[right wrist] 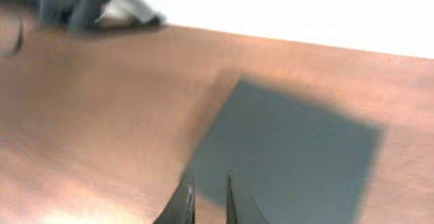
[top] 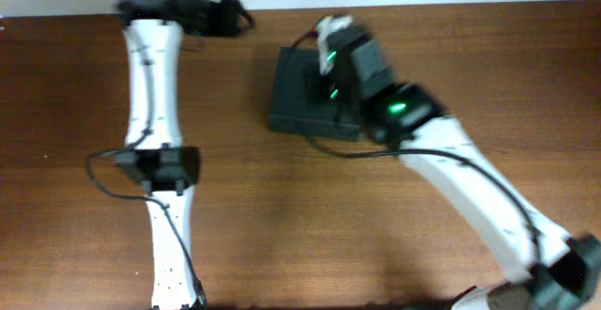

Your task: Pack container

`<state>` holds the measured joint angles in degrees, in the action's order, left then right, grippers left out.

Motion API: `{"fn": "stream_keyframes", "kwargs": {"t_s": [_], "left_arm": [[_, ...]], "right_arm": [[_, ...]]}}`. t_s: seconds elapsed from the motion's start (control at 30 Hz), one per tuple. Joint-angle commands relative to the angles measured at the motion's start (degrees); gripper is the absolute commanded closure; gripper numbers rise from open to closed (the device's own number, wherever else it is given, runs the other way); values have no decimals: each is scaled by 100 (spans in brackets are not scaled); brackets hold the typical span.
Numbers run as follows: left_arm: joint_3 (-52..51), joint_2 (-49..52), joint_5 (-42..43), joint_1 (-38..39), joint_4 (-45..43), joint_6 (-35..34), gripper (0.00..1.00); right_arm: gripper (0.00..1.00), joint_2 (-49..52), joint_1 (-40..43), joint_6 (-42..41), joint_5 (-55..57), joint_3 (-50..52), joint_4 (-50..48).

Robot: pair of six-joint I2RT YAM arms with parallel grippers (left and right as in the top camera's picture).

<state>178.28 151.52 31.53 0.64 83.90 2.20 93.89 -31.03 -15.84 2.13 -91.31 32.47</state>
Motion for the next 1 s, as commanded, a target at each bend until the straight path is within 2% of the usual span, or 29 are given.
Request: {"fn": "stream_keyframes", "kwargs": {"t_s": [0.0,0.13,0.23,0.43,0.47,0.57,0.63,0.67,0.73,0.77,0.8,0.83,0.87,0.9,0.97], "left_arm": [[155,-299,42,-474,140,-396,45],[155,-546,17,-883,417,-396,45],[155,-627,-162,-1082,669,-389,44],[133,-625,-1843,-1222,1279,-391,32],[133,-625,-2107,-1222,1279,-391,30],[133,-625,-2251,-1222,1279,-391,28],[133,-625,-2258,-1222,1272,-393,15],[133,-625,-2260,-1222,1255,-391,2],[133,-625,-2258,-1222,1217,-391,0],[133,-625,-2258,-1222,1217,-391,0],[133,-625,-2258,-1222,1220,-391,1],[133,-625,-2258,-1222,1220,-391,1],[133,-625,-2258,-1222,1220,-391,0],[133,-625,-2258,-1222,1220,-391,0],[133,-625,-2258,-1222,1220,-391,0]], "right_arm": [[92,-59,658,39,153,-494,463],[91,-59,1506,37,20,-603,796],[91,-26,2218,39,-588,-601,1036],[91,210,3429,37,-1233,-601,1517],[94,251,3576,37,-1303,-601,1604],[96,396,3877,39,-1405,-601,1840],[96,446,3971,48,-1399,-601,1976],[96,452,3980,63,-1392,-601,2017],[95,457,3976,247,-1394,-601,2035],[85,457,3974,286,-1397,-601,2035],[67,457,3969,295,-1399,-601,2037],[54,457,3967,295,-1397,-601,2057],[46,457,3967,297,-1397,-601,2090],[32,457,3967,297,-1397,-601,2133],[11,457,3967,295,-1397,-601,2179]]}}
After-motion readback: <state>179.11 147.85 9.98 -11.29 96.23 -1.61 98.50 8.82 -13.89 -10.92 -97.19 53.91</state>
